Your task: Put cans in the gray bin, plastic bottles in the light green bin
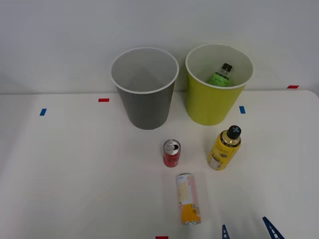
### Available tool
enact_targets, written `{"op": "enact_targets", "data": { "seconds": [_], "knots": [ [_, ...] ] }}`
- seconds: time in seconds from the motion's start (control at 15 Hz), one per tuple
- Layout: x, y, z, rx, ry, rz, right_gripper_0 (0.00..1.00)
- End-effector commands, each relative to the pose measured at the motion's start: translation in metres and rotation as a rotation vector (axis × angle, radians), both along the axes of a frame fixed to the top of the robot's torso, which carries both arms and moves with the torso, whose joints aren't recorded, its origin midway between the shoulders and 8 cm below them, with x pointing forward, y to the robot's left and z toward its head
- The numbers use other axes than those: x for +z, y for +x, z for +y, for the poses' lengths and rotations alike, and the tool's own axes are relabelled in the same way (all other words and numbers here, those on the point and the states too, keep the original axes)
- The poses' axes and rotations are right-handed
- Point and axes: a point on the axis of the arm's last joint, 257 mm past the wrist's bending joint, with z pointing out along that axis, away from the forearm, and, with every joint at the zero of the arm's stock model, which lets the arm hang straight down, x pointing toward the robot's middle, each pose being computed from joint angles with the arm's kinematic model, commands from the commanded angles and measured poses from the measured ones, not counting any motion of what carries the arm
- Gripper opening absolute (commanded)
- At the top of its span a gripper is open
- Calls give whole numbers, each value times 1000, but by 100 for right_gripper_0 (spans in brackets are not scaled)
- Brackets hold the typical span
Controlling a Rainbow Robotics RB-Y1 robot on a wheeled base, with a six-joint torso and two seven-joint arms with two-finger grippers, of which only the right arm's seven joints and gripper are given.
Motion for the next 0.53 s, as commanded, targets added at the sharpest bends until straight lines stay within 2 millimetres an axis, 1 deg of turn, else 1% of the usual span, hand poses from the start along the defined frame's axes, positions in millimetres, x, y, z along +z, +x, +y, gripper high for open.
{"op": "enact_targets", "data": {
  "seconds": [0.07, 0.53],
  "knots": [
    [0, 0, 0, 0, 0, 0, 100],
    [0, 0, 0, 0, 0, 0, 100]
  ]
}}
